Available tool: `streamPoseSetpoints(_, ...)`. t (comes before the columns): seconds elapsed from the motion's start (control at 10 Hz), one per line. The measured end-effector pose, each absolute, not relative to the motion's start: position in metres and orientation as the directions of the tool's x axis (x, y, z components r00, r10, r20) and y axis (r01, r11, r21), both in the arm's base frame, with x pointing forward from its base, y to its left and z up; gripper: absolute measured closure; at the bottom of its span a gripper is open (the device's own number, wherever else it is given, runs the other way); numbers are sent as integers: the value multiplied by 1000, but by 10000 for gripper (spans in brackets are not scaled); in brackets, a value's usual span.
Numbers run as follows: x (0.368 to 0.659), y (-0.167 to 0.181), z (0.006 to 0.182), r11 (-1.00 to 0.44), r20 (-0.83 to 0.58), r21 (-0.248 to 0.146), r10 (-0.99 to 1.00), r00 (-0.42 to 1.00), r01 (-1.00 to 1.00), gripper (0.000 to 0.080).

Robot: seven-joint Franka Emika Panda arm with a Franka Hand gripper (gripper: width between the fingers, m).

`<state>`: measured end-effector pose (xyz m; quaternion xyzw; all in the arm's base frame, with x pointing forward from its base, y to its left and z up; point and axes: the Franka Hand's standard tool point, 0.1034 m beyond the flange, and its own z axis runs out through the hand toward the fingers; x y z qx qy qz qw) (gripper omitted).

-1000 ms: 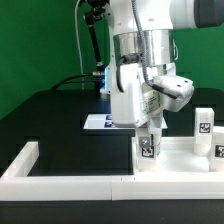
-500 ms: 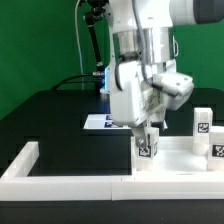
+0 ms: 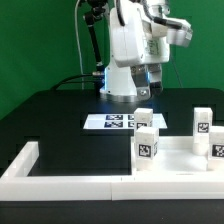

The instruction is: Assemble square table

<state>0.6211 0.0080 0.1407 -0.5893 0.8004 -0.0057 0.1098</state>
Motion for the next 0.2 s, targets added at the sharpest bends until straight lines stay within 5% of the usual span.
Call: streamPoseSetpoints(0.2, 621, 8, 140, 304, -169, -138, -945, -280, -943, 150)
